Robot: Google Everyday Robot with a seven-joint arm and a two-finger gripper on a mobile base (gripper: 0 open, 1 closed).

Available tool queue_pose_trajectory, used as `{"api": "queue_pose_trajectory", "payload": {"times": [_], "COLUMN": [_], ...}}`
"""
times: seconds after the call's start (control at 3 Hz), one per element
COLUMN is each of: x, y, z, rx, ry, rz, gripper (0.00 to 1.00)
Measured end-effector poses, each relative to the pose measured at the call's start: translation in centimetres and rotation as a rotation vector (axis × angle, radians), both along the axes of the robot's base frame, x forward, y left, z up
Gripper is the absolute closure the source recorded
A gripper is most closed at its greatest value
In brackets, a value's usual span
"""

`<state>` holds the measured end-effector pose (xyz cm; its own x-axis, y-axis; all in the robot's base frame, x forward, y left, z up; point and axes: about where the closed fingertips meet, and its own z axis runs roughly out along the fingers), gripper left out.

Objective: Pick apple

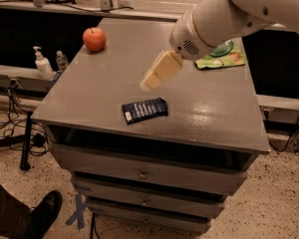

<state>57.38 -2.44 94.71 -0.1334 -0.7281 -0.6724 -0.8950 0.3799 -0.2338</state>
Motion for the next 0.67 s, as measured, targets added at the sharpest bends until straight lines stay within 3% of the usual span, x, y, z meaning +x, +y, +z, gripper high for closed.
{"api": "queue_pose_trajectory", "payload": {"times": [0.67], "x": [7.8], "y": [3.7], "z": [-0.9], "rx": [0.151], "ry": [-0.044], "rz": [-0.057], "gripper": [0.0]}}
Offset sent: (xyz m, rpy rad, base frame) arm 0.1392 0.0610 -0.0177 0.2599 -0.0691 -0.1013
